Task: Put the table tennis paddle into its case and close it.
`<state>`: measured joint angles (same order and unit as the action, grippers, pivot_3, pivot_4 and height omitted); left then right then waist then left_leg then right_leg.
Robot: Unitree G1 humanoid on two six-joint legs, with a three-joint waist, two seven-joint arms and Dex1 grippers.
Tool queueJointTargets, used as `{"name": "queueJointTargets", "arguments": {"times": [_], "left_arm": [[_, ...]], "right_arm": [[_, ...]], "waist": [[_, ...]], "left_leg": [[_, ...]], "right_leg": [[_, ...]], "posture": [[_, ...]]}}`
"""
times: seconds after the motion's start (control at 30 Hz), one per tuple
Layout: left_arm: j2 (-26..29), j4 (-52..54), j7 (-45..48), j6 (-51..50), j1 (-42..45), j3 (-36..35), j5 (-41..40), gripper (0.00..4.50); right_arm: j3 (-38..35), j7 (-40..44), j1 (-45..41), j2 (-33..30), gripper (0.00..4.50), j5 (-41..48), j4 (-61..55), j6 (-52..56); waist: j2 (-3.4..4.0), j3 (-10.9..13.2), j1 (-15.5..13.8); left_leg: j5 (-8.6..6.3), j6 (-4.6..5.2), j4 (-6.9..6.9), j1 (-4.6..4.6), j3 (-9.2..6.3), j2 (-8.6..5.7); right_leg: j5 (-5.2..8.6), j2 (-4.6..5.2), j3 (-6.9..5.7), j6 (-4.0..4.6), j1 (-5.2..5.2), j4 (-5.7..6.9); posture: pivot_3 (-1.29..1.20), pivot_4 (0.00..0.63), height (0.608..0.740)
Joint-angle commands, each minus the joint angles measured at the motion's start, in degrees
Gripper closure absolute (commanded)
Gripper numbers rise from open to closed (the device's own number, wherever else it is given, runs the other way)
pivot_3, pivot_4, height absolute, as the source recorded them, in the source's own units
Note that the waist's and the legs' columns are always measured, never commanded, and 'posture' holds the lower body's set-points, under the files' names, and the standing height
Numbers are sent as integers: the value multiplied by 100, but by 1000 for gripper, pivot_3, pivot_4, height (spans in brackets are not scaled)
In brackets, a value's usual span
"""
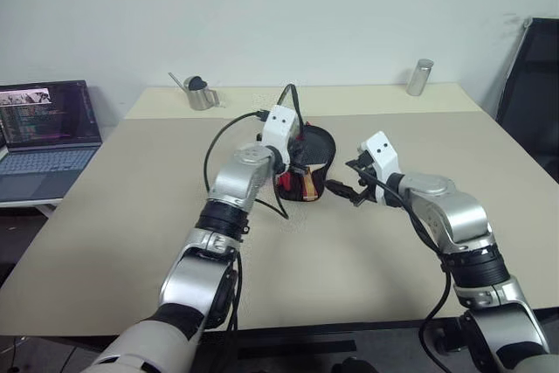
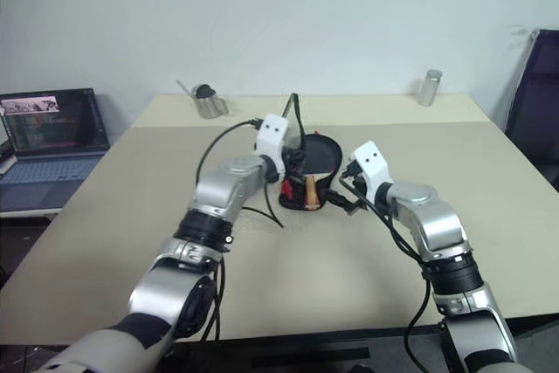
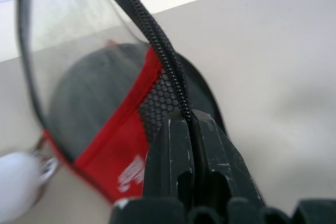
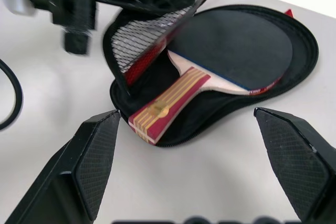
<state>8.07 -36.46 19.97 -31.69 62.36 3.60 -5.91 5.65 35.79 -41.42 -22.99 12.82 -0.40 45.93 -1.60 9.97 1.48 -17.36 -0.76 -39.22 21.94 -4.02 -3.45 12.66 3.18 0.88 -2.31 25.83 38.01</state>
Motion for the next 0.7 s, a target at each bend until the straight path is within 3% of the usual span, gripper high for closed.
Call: {"name": "queueJointTargets", "arguments": {"times": [0.03,0.27,0.37,0.7], "left_arm": [[-274,-598,-145,678,438,20,162,4478],[-599,-1177,126,988,632,24,205,4478],[-643,-1105,323,883,597,37,175,3800],[-387,-980,236,942,565,63,413,389]], "right_arm": [[-117,-116,34,-6,0,69,-378,43],[-154,-278,186,-6,0,92,-608,197],[-166,-313,204,-9,0,94,-621,211],[-165,-369,165,0,0,87,-489,110]], "waist": [[0,0,0],[0,0,1],[0,0,2],[0,0,33]], "left_leg": [[0,0,0,0,0,0],[0,0,1,1,0,-1],[0,0,1,1,-1,0],[0,1,3,-3,2,1]], "right_leg": [[0,0,0,0,0,0],[0,0,-1,0,0,-1],[0,0,-2,0,0,0],[0,-2,1,0,0,2]], "posture": [[0,150,740],[0,150,740],[0,150,740],[0,150,740]]}}
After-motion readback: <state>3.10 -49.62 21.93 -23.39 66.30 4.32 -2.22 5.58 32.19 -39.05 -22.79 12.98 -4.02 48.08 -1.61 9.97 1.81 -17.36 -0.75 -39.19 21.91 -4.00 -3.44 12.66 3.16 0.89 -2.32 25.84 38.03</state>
